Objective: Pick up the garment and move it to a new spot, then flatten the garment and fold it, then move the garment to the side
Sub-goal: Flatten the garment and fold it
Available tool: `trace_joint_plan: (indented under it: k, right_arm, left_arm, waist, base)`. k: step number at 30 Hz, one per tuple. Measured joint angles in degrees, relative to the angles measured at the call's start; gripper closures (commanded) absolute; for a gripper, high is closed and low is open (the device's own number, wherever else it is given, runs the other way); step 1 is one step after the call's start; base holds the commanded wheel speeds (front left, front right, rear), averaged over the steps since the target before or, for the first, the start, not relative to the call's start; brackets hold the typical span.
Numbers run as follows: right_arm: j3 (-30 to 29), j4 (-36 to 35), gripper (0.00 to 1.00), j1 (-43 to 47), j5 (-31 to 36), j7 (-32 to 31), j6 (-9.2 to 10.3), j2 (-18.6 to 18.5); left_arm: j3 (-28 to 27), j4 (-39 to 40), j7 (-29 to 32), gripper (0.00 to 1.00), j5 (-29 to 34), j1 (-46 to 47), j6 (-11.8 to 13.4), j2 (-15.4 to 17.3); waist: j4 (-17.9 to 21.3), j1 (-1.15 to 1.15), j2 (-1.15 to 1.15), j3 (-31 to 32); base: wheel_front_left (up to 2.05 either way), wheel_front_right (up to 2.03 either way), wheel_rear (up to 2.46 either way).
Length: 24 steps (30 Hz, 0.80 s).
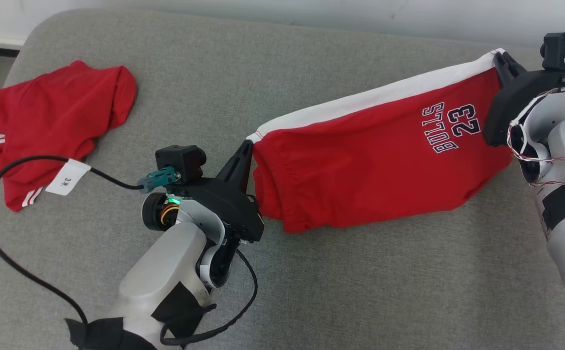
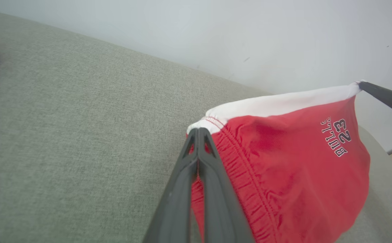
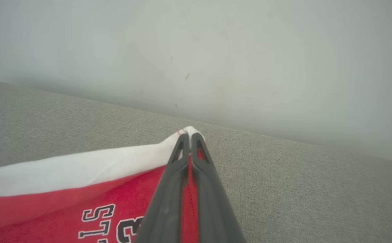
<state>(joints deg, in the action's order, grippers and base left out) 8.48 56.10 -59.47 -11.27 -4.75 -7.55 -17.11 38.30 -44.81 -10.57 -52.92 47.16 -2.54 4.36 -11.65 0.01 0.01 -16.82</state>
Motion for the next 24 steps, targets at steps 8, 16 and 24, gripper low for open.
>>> trace_joint_plan:
  k: [8,16,24]
  right_arm:
    - [-2.3,6.1,0.0,-3.5,2.2,4.4,0.0,1.8]
    - [-1.9,9.9,0.0,-4.2,1.1,7.5,0.0,4.1]
    - [-2.9,13.4,0.0,-0.5,-2.3,6.2,0.0,1.7]
  left_arm:
    - [0.5,-2.7,-1.5,0.0,-0.5,1.3,-0.8,-0.8]
    - [0.4,-3.8,-4.0,0.0,1.0,0.6,-0.4,-0.6]
    - [-6.1,13.3,-4.5,0.0,13.5,-12.2,2.1,6.4]
  waist:
    - [-1.4,0.0,0.0,-1.6]
    - [-1.6,-0.01,0.0,-0.7]
    - [-1.2,-0.02,-0.01,3.9]
  base:
    - [0.0,0.0,0.0]
    - [0.0,0.0,0.0]
    - [0.0,0.0,0.0]
